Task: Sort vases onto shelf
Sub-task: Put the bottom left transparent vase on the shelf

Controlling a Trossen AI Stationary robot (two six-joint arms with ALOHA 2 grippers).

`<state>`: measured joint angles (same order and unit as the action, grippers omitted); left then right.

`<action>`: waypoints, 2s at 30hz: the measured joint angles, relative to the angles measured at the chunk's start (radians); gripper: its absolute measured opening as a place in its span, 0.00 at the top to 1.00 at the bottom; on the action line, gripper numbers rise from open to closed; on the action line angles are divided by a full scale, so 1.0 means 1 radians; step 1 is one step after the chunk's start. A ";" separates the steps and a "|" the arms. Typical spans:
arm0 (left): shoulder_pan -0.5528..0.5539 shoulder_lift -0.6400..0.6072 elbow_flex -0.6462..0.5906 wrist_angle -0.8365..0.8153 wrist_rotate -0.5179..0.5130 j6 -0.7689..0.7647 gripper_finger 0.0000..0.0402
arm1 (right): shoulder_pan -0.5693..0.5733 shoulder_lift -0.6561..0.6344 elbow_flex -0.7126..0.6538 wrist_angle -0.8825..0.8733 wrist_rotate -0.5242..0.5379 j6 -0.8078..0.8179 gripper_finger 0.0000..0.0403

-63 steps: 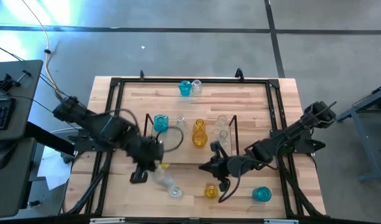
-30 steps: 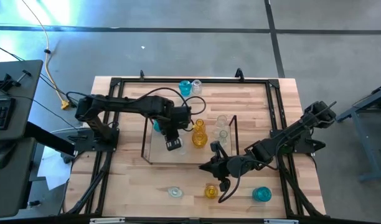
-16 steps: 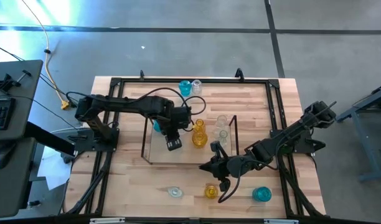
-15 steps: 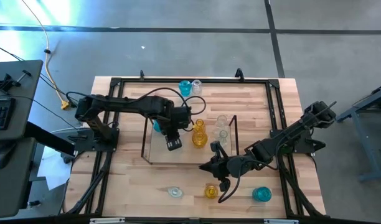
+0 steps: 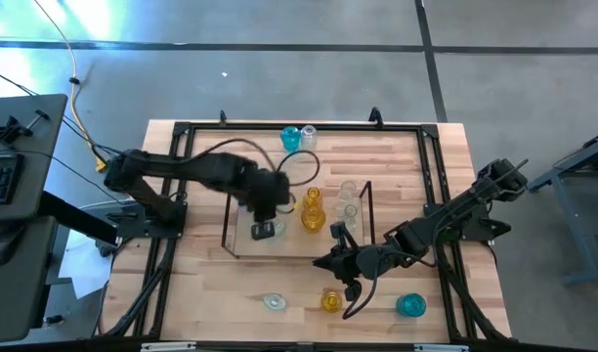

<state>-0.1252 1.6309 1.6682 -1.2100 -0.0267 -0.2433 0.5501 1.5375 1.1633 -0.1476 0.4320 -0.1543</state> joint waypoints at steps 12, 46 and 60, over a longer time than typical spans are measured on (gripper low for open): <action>-0.180 0.008 -0.238 0.186 -0.032 -0.115 1.00 | 0.009 0.000 0.000 0.001 0.035 -0.003 1.00; -0.109 0.080 -0.260 0.088 -0.124 -0.026 1.00 | 0.009 0.000 0.000 0.002 0.037 -0.007 1.00; -0.051 0.079 -0.302 0.228 -0.141 0.026 1.00 | 0.009 0.000 0.000 0.001 0.036 -0.003 1.00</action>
<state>-0.1763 1.7103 1.3666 -0.9821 -0.1673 -0.2171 0.5594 1.5375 1.1633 -0.1463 0.4683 -0.1577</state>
